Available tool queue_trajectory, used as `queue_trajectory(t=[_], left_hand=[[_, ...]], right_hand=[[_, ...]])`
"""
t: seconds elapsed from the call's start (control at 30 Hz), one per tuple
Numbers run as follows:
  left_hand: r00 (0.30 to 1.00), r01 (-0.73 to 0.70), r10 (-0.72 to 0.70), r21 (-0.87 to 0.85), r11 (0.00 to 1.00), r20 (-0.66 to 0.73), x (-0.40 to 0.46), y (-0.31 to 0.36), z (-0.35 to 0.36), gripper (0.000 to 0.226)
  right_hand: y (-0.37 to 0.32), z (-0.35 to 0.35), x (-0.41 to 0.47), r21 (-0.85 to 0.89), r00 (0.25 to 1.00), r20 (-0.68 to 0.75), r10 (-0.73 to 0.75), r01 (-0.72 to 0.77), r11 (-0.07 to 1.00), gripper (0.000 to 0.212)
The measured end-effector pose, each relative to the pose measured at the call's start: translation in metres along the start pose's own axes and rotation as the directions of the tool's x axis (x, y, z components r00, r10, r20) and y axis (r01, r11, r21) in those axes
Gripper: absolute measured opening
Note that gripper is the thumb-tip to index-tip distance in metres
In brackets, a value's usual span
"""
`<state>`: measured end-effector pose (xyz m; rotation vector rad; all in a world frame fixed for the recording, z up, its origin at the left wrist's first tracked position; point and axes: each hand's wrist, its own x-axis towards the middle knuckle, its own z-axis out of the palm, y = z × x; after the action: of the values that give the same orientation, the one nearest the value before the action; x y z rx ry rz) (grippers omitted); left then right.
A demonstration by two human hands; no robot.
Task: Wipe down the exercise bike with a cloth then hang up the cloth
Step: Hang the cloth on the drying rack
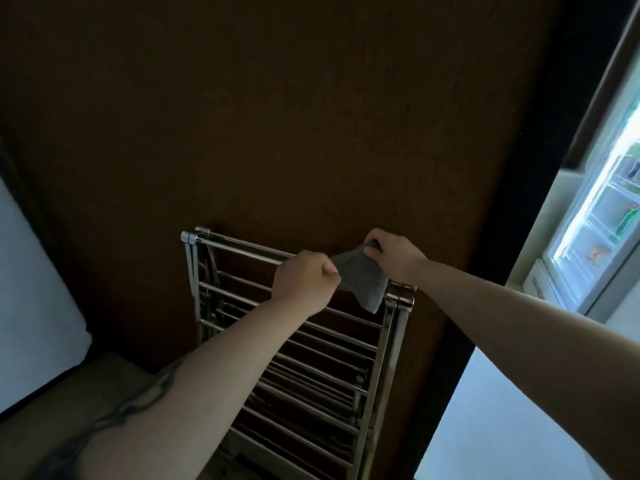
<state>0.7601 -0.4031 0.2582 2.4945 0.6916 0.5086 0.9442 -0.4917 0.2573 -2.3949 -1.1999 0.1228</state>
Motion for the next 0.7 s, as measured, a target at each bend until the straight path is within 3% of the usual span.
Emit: queue_trajectory(t=[0.1, 0.2, 0.27, 0.4, 0.53, 0.7], left_hand=[[1.0, -0.007, 0.007, 0.01, 1.0, 0.001, 0.024, -0.006, -0.001, 0.015], [0.999, -0.04, 0.04, 0.033, 0.999, -0.001, 0.035, -0.013, 0.006, 0.015], [0.999, -0.051, 0.05, 0.032, 0.998, 0.011, 0.037, -0.016, 0.013, 0.015], [0.999, -0.045, 0.044, 0.021, 0.999, 0.029, 0.036, -0.024, 0.027, 0.015], [0.999, -0.015, 0.014, 0.016, 1.0, 0.039, 0.035, -0.024, 0.032, 0.017], [0.999, 0.006, -0.006, 0.0, 1.0, 0.049, 0.027, -0.016, 0.029, 0.017]], right_hand=[[0.0, 0.008, 0.015, -0.244, 0.99, -0.135, -0.037, 0.003, 0.97, 0.014], [0.006, 0.025, 0.016, -0.618, 0.933, -0.198, -0.301, 0.12, 0.777, 0.019], [0.011, 0.035, 0.012, -0.708, 0.91, -0.184, -0.371, 0.14, 0.692, 0.025], [0.018, 0.036, 0.005, -0.538, 0.921, -0.25, -0.301, 0.126, 0.833, 0.019], [0.022, 0.028, 0.0, -0.232, 0.944, -0.294, -0.152, 0.084, 0.969, 0.017], [0.022, 0.017, -0.013, -0.073, 0.953, -0.292, -0.083, 0.064, 0.995, 0.014]])
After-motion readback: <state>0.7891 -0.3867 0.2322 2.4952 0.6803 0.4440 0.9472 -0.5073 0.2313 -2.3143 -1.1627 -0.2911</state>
